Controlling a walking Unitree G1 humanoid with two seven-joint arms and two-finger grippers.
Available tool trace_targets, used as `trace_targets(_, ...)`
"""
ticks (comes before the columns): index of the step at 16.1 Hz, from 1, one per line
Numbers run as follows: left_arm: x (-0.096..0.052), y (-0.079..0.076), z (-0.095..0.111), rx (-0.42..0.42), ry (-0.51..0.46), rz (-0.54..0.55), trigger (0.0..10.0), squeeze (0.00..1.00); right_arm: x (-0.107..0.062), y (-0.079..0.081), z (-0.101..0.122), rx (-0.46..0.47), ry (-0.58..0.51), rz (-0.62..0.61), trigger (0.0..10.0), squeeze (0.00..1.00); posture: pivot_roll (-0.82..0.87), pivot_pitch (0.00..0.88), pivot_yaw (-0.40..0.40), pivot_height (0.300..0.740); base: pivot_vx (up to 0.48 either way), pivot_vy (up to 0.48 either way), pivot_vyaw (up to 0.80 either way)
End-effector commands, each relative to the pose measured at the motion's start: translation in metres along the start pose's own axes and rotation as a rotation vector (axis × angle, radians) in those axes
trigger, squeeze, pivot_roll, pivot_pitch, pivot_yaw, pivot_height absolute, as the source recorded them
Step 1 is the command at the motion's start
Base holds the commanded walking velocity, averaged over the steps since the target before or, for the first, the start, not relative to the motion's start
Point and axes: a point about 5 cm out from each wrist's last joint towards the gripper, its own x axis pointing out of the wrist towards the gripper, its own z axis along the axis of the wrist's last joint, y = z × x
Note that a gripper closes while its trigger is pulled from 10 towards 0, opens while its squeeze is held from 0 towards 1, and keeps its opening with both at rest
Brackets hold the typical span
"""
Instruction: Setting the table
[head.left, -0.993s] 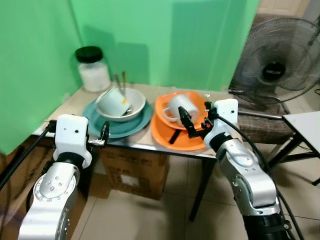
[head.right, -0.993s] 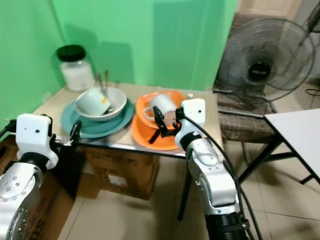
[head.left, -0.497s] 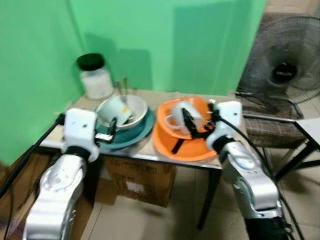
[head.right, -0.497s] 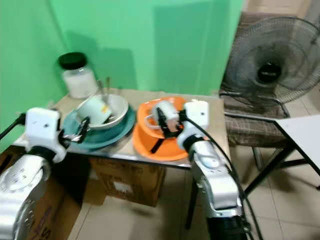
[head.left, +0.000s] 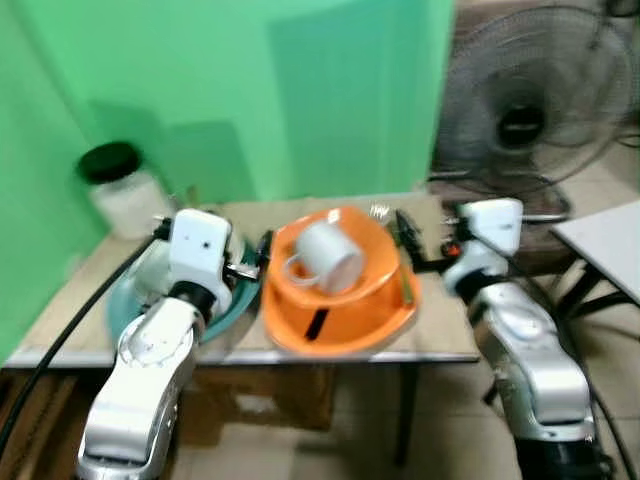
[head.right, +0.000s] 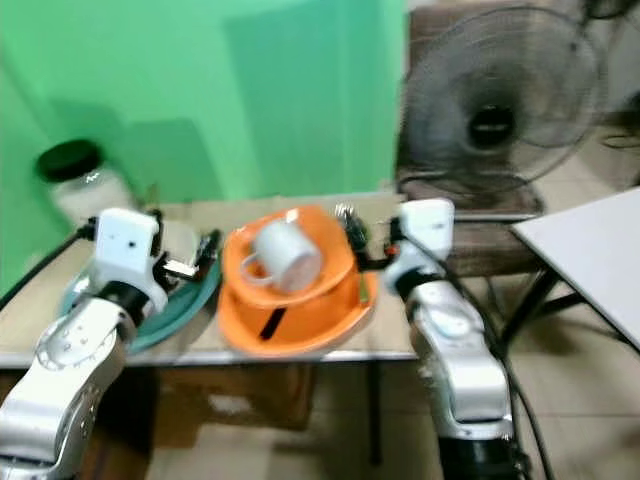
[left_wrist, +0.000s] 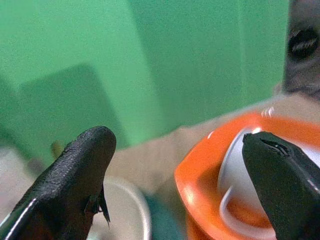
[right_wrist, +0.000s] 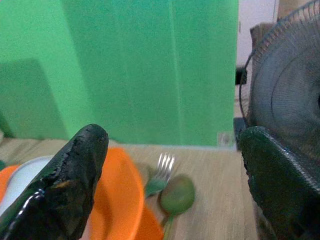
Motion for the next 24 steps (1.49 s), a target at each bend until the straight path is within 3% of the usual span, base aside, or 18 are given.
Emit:
trace_targets(1, -0.007, 0.008, -0.005, 0.014, 0.020, 0.032, 10.0, 0.00, 0.006, 0.016, 0.007, 0.009, -0.018, 0.096, 10.0, 0.00, -0.11, 0.000, 0.065, 0.740, 0.000, 0.000, 0.00)
trace_targets(4, -0.017, 0.009, -0.009, 0.012, 0.036, 0.048, 10.0, 0.00, 0.012, 0.014, 0.011, -0.008, 0.003, 0.203, 10.0, 0.00, -0.10, 0.000, 0.051, 0.740, 0.000, 0.000, 0.00)
trace_targets(7, -0.008, 0.004, -0.014, 0.015, 0.063, -0.010, 10.0, 0.00, 0.027, 0.002, 0.022, -0.046, -0.007, 0.258, 10.0, 0.00, -0.11, 0.000, 0.076, 0.740, 0.000, 0.000, 0.00)
trace_targets(8, -0.002, 0.005, -0.014, 0.019, 0.069, -0.032, 10.0, 0.00, 0.033, 0.002, 0.023, -0.080, -0.006, 0.297, 10.0, 1.00, -0.10, 0.000, 0.067, 0.740, 0.000, 0.000, 0.00)
trace_targets(10, 0.010, 0.009, -0.016, 0.000, 0.077, -0.076, 10.0, 0.00, 0.037, 0.002, 0.022, -0.089, 0.031, 0.353, 10.0, 1.00, -0.10, 0.000, 0.063, 0.740, 0.000, 0.000, 0.00)
trace_targets(11, 0.018, 0.015, -0.017, -0.004, 0.073, -0.094, 10.0, 0.95, 0.035, 0.002, 0.018, -0.111, 0.058, 0.380, 10.0, 1.00, -0.11, 0.000, 0.068, 0.740, 0.000, 0.000, 0.00)
trace_targets(12, 0.028, 0.021, -0.015, -0.017, 0.059, -0.134, 10.0, 1.00, 0.031, 0.000, 0.017, -0.119, 0.072, 0.401, 10.0, 1.00, -0.12, 0.000, 0.070, 0.740, 0.000, 0.000, 0.00)
trace_targets(13, 0.034, 0.021, -0.013, -0.022, 0.049, -0.159, 10.0, 1.00, 0.028, -0.003, 0.016, -0.116, 0.078, 0.405, 10.0, 1.00, -0.13, 0.000, 0.068, 0.740, 0.000, 0.000, 0.00)
trace_targets(14, 0.048, 0.024, -0.010, -0.021, 0.040, -0.202, 10.0, 1.00, 0.024, -0.011, 0.013, -0.123, 0.090, 0.403, 10.0, 1.00, -0.14, 0.000, 0.072, 0.740, 0.000, 0.000, 0.00)
trace_targets(16, 0.071, 0.018, -0.001, -0.064, 0.016, -0.362, 10.0, 1.00, 0.015, -0.023, 0.013, -0.131, 0.105, 0.420, 10.0, 1.00, -0.16, 0.000, 0.087, 0.740, 0.000, 0.000, 0.00)
trace_targets(17, 0.081, 0.013, 0.002, -0.067, 0.013, -0.456, 10.0, 0.29, 0.011, -0.030, 0.013, -0.135, 0.114, 0.422, 10.0, 1.00, -0.18, 0.000, 0.096, 0.740, 0.000, 0.000, 0.00)
trace_targets(18, 0.090, 0.008, -0.001, -0.075, 0.036, -0.576, 10.0, 0.00, 0.003, -0.034, 0.012, -0.142, 0.127, 0.432, 10.0, 1.00, -0.19, 0.000, 0.104, 0.740, 0.000, 0.000, 0.00)
trace_targets(19, 0.101, 0.006, -0.009, -0.045, 0.092, -0.639, 10.0, 0.00, -0.007, -0.036, 0.011, -0.156, 0.138, 0.450, 10.0, 1.00, -0.21, 0.000, 0.113, 0.740, 0.000, 0.000, 0.00)
trace_targets(21, 0.111, 0.005, -0.013, -0.053, 0.145, -0.656, 10.0, 0.00, -0.019, -0.038, 0.010, -0.153, 0.156, 0.458, 10.0, 0.99, -0.25, 0.000, 0.137, 0.740, 0.000, 0.000, 0.00)
trace_targets(22, 0.117, 0.007, -0.016, -0.057, 0.175, -0.667, 10.0, 0.00, -0.028, -0.039, 0.012, -0.144, 0.168, 0.478, 10.0, 0.00, -0.28, 0.000, 0.152, 0.740, 0.000, 0.000, 0.00)
trace_targets(24, 0.119, 0.009, -0.018, -0.077, 0.198, -0.684, 10.0, 0.00, -0.038, -0.037, 0.013, -0.111, 0.175, 0.512, 10.0, 0.00, -0.30, 0.000, 0.163, 0.740, 0.000, 0.000, 0.00)
